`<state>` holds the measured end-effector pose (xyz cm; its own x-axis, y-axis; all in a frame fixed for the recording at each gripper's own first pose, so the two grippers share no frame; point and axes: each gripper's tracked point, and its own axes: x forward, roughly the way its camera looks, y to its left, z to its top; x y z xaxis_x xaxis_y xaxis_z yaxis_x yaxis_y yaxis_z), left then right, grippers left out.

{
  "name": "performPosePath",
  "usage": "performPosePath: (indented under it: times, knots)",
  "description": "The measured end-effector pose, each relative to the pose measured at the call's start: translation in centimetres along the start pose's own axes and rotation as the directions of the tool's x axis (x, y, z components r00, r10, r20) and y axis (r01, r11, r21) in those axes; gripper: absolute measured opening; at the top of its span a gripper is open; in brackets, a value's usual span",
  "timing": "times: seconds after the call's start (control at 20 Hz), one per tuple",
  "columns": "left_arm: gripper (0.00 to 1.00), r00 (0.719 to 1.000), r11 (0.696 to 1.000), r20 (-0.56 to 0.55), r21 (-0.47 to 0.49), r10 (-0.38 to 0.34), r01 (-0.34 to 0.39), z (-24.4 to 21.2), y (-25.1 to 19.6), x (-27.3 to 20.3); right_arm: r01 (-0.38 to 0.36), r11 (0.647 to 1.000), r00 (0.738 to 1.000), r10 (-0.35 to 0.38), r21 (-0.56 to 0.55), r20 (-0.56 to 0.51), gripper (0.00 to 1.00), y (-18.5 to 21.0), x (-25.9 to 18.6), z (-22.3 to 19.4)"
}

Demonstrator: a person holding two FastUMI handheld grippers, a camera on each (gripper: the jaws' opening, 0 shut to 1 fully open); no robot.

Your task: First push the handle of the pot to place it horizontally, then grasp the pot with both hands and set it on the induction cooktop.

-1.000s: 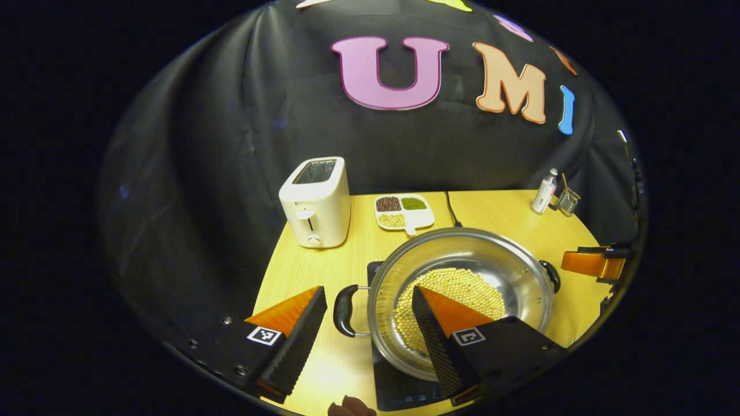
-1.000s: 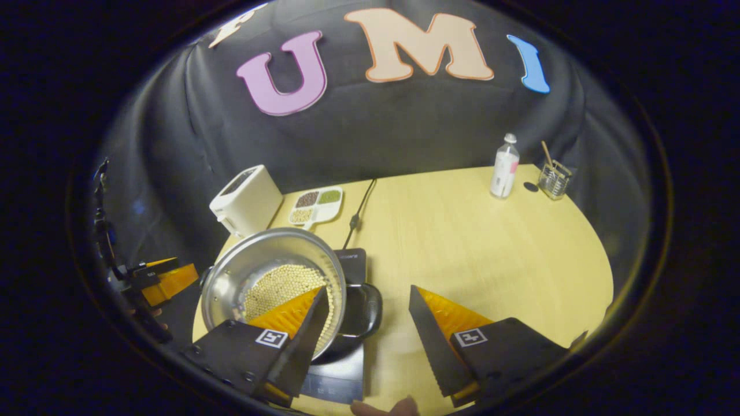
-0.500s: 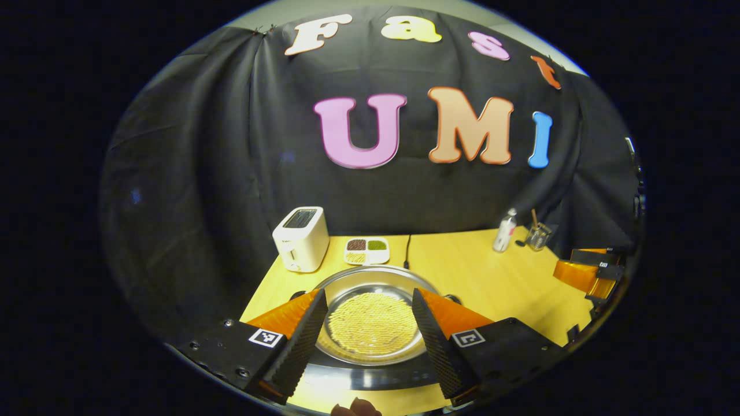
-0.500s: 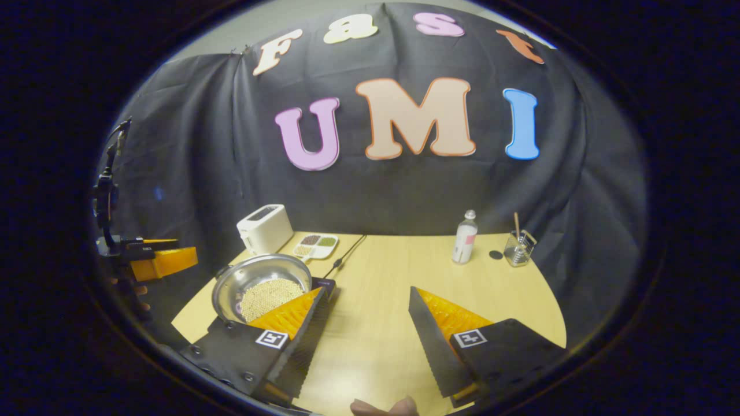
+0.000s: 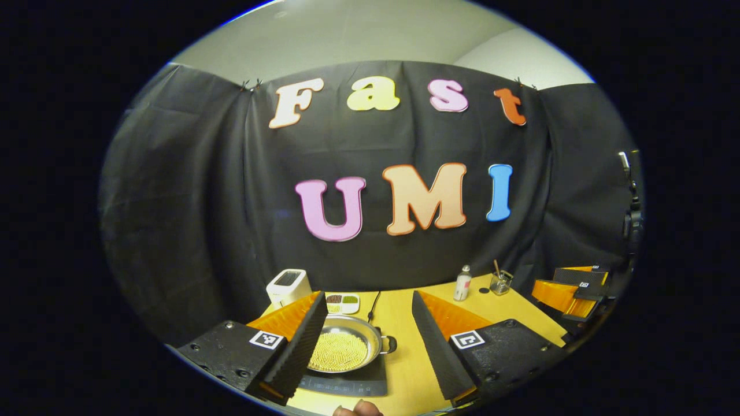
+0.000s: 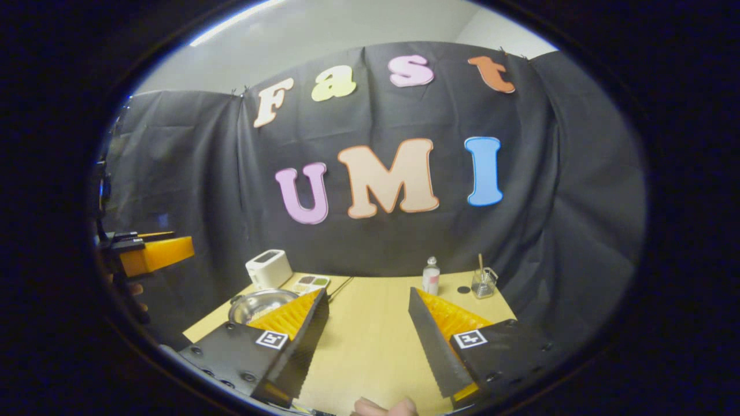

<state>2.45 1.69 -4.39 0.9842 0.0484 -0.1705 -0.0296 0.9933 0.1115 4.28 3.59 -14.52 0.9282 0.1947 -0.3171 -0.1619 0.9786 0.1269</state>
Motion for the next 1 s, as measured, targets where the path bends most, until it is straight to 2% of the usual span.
performPosePath:
  times: [0.05, 0.2, 0.35, 0.45, 0.55, 0.75, 0.85, 0.9, 1.0]
  knots:
    - [0.89, 0.999, 1.0, 0.028, -0.012, -0.015, 0.015, 1.2, -1.3, -0.5, 0.005, 1.0, 1.0, -0.005, -0.002, 0.031, 0.87, -0.3, -0.9, 1.5]
    - [0.88, 0.993, 0.998, 0.111, -0.035, -0.046, 0.05, 3.9, -3.2, -2.6, 0.022, 0.999, 0.992, -0.018, -0.025, 0.125, 0.87, -0.6, -4.0, 5.5]
    - [0.85, 0.992, 0.998, 0.121, -0.038, -0.046, 0.051, 4.2, -2.9, -4.7, 0.037, 0.999, 0.985, -0.032, -0.024, 0.167, 0.89, -0.3, -7.0, 7.4]
    - [0.86, 0.992, 0.996, 0.116, -0.074, -0.043, 0.051, 3.6, -2.4, -5.5, 0.051, 0.998, 0.979, -0.045, -0.027, 0.2, 0.87, 0.1, -8.9, 8.3]
    - [0.85, 0.996, 0.995, 0.09, -0.092, -0.03, 0.039, 2.5, -2.0, -7.6, 0.067, 0.997, 0.976, -0.055, -0.049, 0.21, 0.87, 0.9, -10.9, 8.5]
    - [0.85, 0.991, 0.993, 0.125, -0.101, -0.041, 0.054, 1.5, -1.8, -10.3, 0.027, 0.999, 0.977, -0.02, -0.03, 0.214, 0.89, 3.2, -13.8, 7.8]
    - [0.84, 0.996, 0.99, 0.085, -0.143, -0.009, 0.021, -0.4, -1.0, -11.0, 0.043, 0.999, 0.973, -0.035, -0.029, 0.228, 0.89, 2.8, -14.6, 7.5]
    - [0.88, 0.997, 0.986, 0.078, -0.166, 0.0, 0.013, -0.9, -0.7, -11.7, 0.047, 0.998, 0.974, -0.036, -0.044, 0.224, 0.89, 2.8, -14.8, 7.2]
    - [0.85, 0.997, 0.985, 0.081, -0.167, -0.016, 0.029, -0.3, -0.7, -12.0, 0.068, 0.996, 0.974, -0.054, -0.061, 0.218, 0.87, 2.7, -15.3, 7.3]
